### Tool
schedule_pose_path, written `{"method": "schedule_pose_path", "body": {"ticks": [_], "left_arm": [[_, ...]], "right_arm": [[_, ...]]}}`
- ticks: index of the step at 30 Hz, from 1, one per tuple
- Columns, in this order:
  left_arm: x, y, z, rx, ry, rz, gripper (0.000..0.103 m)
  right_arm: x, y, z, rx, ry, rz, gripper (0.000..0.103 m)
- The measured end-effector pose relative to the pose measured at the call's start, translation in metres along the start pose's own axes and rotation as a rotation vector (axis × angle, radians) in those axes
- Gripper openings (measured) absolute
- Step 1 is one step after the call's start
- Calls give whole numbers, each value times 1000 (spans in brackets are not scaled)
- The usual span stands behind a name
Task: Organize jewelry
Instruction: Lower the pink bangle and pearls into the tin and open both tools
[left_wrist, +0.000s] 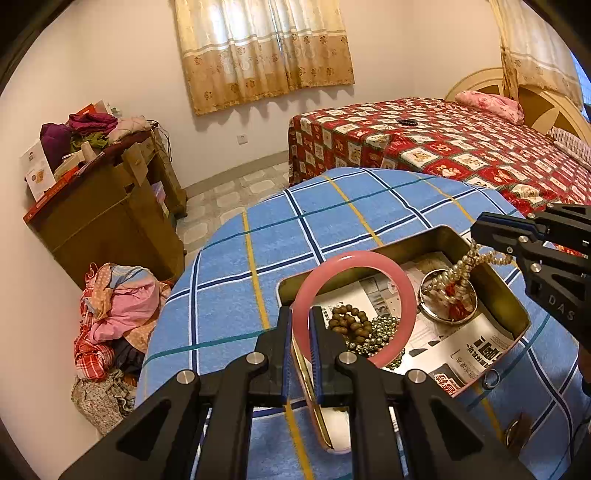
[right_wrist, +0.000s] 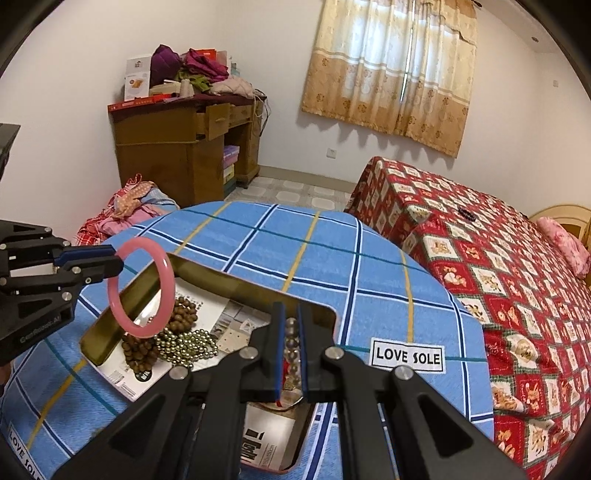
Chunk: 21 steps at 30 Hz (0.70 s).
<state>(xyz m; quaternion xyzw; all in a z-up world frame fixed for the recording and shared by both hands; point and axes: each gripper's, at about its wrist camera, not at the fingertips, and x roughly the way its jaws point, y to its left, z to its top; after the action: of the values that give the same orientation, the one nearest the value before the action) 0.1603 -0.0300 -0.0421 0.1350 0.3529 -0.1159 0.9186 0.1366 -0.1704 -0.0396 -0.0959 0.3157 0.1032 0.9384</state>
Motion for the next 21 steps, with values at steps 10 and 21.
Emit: {"method": "schedule_pose_path", "body": {"ticks": [10, 21], "left_arm": [[3, 1, -2, -4, 9, -1, 9], [7, -2, -6, -10, 21, -9, 10]], "right_arm": [[7, -1, -6, 3, 26, -4, 8], [13, -5, -14, 12, 52, -10, 8]]}}
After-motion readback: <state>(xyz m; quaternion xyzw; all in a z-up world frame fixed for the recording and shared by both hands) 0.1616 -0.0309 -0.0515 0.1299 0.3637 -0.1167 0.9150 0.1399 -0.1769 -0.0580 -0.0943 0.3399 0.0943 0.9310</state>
